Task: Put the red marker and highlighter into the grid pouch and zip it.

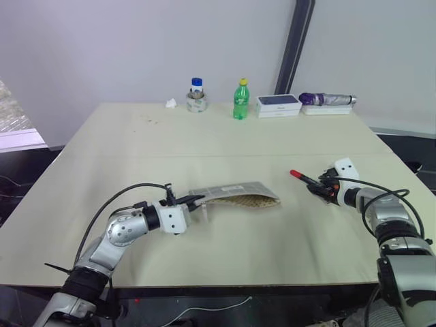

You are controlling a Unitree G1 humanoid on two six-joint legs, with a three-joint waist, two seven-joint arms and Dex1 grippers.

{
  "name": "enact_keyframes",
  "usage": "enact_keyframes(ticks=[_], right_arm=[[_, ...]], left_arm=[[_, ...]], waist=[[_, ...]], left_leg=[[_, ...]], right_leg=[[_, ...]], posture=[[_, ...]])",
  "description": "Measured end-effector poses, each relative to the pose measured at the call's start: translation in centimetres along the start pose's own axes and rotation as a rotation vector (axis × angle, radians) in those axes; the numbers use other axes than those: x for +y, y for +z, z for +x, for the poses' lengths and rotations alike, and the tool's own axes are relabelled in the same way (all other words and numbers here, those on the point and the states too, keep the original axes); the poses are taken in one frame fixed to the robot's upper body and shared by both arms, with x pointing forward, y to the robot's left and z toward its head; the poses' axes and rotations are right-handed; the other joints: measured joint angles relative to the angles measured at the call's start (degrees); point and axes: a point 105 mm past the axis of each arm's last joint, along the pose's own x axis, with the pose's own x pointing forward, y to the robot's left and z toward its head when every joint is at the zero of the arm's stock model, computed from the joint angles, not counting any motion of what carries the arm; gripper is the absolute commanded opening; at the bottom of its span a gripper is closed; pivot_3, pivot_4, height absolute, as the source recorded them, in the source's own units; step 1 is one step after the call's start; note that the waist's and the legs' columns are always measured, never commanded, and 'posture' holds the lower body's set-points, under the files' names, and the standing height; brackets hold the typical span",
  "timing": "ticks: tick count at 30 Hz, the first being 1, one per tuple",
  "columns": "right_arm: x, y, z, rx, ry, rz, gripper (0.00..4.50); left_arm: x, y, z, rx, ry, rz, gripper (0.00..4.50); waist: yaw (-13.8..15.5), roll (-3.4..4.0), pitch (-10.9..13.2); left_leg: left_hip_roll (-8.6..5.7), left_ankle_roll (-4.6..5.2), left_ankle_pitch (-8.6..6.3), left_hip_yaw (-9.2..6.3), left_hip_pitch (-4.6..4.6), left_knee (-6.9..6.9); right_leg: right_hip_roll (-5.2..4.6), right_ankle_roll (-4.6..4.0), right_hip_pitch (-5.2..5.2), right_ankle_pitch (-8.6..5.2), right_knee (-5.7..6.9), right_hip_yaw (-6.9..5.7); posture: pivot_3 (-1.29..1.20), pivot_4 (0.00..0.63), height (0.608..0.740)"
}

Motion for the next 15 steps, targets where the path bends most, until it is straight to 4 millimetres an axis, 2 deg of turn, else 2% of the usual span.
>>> enact_keyframes(ticks=[1, 2, 5, 8, 11, 13, 15], right_arm=[[0.3, 0.2, 0.0, -0.005, 0.025, -0.005, 0.47], [0.7, 0.3, -0.1, -0.01, 0.053, -0.007, 0.34], [2.2, 0.9, -1.2, -0.1, 0.173, 0.015, 0.34], [5.0, 3.1, -4.2, -0.258, 0.33, -0.047, 0.34], [8.4, 4.0, -8.0, -0.33, 0.484, -0.119, 0.34], [10.6, 3.0, -10.1, -0.276, 0.573, -0.188, 0.34], [12.0, 1.6, -11.0, -0.21, 0.618, -0.237, 0.34]], left_arm=[[0.0, 0.0, 0.0, 0.003, 0.0, -0.003, 0.0], [0.0, -0.1, 0.0, 0.006, 0.0, -0.005, 0.0], [0.0, 0.1, 0.1, 0.001, 0.002, -0.004, 0.0], [-0.1, 0.2, 0.3, -0.004, -0.002, -0.001, 0.0], [-0.2, 0.3, 0.3, -0.006, -0.005, -0.003, 0.0], [-0.2, 0.4, 0.6, -0.014, -0.004, -0.005, 0.0], [-0.4, 0.4, 0.7, -0.016, -0.009, -0.011, 0.0]], waist=[[0.01, 0.0, 0.0], [-0.01, 0.0, 0.0], [0.25, 0.05, 0.03], [0.48, 0.12, 0.06], [0.39, 0.12, 0.06], [0.36, 0.12, 0.06], [0.33, 0.11, 0.05]], left_leg=[[0.0, 0.0, 0.0, 0.0, 0.0, -0.01], [0.01, 0.0, 0.0, 0.0, 0.0, -0.01], [0.02, 0.0, 0.0, -0.01, -0.05, -0.04], [0.01, 0.0, 0.0, -0.05, -0.13, -0.03], [0.01, 0.04, -0.03, -0.13, -0.09, 0.0], [0.0, 0.05, -0.04, -0.15, -0.01, 0.05], [0.0, 0.06, -0.04, -0.14, 0.04, 0.08]], right_leg=[[0.0, 0.0, -0.01, 0.0, 0.0, 0.0], [0.0, 0.0, -0.01, 0.0, 0.0, 0.0], [-0.01, 0.0, -0.05, 0.0, -0.02, 0.0], [-0.03, 0.01, -0.06, 0.0, -0.06, -0.06], [-0.03, 0.01, 0.03, 0.0, -0.08, -0.09], [-0.03, 0.02, 0.12, 0.0, -0.06, -0.09], [0.0, 0.05, 0.16, 0.02, -0.05, -0.08]], posture=[[0.0, 0.15, 0.74], [0.0, 0.15, 0.74], [0.0, 0.15, 0.74], [0.0, 0.15, 0.74], [0.0, 0.15, 0.74], [0.0, 0.15, 0.74], [0.0, 0.15, 0.74]])
